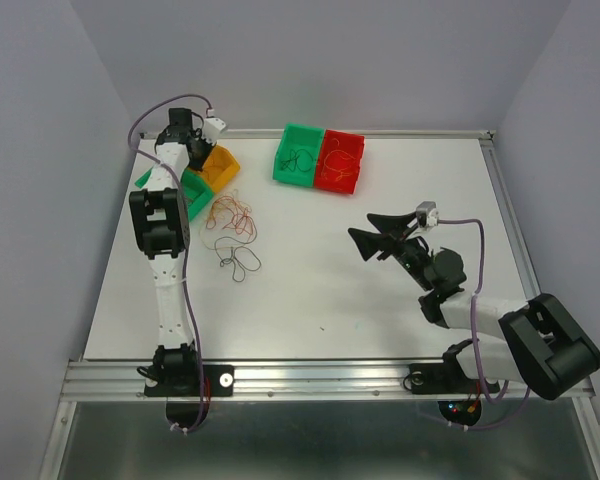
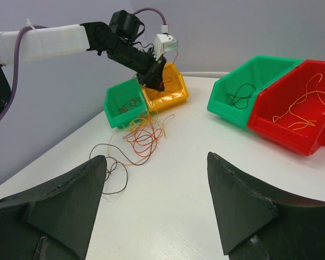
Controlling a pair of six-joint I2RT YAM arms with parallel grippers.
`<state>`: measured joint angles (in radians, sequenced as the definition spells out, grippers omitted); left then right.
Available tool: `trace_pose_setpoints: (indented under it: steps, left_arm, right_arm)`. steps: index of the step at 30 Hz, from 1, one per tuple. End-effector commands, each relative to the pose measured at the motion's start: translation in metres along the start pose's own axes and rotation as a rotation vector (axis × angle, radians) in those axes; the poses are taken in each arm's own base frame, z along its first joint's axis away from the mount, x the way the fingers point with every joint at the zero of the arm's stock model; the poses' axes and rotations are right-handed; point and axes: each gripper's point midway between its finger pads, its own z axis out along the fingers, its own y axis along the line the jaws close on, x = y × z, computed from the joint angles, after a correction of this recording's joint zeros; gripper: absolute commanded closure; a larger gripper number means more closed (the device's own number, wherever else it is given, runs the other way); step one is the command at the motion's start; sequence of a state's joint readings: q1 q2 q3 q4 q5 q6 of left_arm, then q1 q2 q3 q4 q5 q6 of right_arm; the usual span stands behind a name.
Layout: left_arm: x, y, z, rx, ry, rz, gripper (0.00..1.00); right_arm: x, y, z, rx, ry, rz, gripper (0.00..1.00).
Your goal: Untangle the cables
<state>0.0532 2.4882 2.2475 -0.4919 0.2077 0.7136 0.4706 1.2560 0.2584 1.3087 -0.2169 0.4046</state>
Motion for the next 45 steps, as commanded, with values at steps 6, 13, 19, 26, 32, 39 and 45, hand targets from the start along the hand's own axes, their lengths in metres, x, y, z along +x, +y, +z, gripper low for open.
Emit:
trace_pose_setpoints:
  steps: [6, 13, 19, 26, 32, 39, 45]
  left_arm:
    - [-0.051, 0.013, -0.063, -0.004, -0.124, 0.037, 0.65]
    - [-0.062, 0.013, -0.08, -0.002, -0.154, 0.036, 0.5]
    - [-0.071, 0.019, -0.097, -0.024, -0.17, 0.05, 0.45]
    - [-0.062, 0.018, -0.098, -0.027, -0.137, 0.064, 0.5]
    - [-0.053, 0.02, -0.082, -0.031, -0.107, 0.068, 0.6]
    - [-0.048, 0.022, -0.071, -0.038, -0.1, 0.074, 0.63]
    - [-0.06, 0.025, -0.082, -0.047, -0.15, 0.118, 0.44]
  right_arm:
    - [-0.073, 0.033, 0.0, -0.139, -0.288, -0.065, 0.21]
    - [-0.068, 0.032, 0.003, -0.139, -0.273, -0.055, 0.21]
    - [-0.068, 0.033, 0.004, -0.146, -0.273, -0.057, 0.21]
    - [-0.066, 0.032, 0.006, -0.145, -0.267, -0.056, 0.21]
    - [-0.068, 0.034, 0.005, -0.151, -0.269, -0.056, 0.21]
    - [-0.069, 0.034, 0.003, -0.148, -0.274, -0.061, 0.21]
    - [-0.066, 0.033, 0.003, -0.146, -0.266, -0.058, 0.21]
